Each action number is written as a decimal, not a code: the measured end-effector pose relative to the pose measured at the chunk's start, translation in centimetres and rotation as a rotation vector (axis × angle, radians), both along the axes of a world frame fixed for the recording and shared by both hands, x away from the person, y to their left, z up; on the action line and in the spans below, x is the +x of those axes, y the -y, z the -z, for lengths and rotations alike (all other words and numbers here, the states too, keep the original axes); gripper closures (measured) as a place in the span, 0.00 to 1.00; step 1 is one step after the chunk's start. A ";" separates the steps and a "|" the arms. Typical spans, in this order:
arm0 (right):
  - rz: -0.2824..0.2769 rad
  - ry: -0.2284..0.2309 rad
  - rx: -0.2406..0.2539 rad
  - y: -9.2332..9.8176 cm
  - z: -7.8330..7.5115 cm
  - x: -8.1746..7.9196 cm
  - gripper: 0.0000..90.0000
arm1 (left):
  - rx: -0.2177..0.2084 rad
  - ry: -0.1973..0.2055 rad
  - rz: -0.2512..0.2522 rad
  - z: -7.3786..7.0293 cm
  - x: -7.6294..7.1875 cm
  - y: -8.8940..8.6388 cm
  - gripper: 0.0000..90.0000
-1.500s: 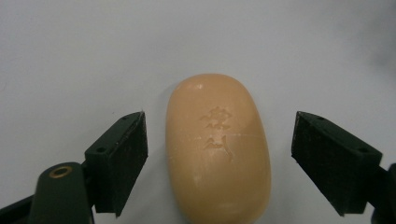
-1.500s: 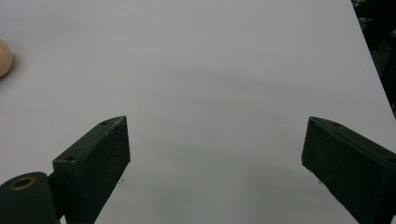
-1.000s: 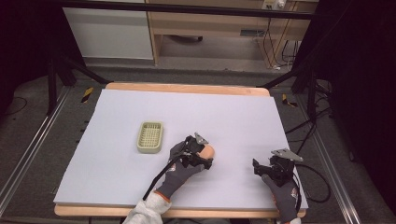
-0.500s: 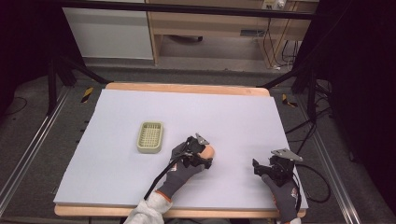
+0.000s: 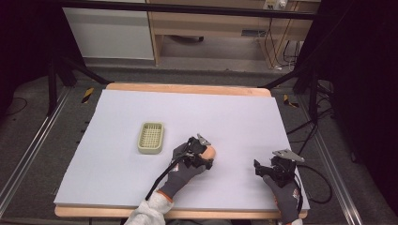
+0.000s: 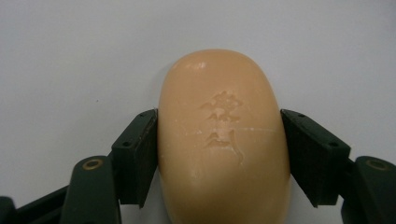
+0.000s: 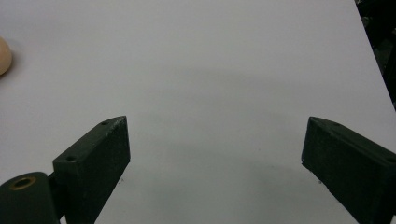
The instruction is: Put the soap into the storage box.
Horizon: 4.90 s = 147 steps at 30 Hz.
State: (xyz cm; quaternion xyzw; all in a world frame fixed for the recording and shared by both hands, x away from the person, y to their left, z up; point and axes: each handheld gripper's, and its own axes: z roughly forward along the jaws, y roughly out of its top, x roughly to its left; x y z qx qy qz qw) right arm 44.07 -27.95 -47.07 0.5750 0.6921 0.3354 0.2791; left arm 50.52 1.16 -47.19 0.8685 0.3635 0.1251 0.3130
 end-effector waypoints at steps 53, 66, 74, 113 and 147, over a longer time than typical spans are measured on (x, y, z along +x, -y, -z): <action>0.008 0.006 -0.003 0.2 0.0 -0.1 0.09 | -0.061 0.063 -0.042 -5.8 -1.7 -7.4 0.35; 0.011 0.006 -0.002 0.2 0.0 -0.1 0.09 | -0.091 0.074 -0.111 -6.3 -1.8 -11.1 0.35; 0.012 0.004 0.002 0.2 0.0 -0.1 0.09 | -0.112 0.088 -0.164 -6.7 -1.7 -13.3 0.36; 0.002 0.006 -0.007 -0.1 0.0 0.0 0.09 | -0.078 0.079 -0.342 -5.8 3.1 -17.7 0.36; -0.001 0.002 -0.016 -0.1 0.0 0.0 0.09 | -0.036 0.033 -0.379 -2.6 4.9 -17.6 0.36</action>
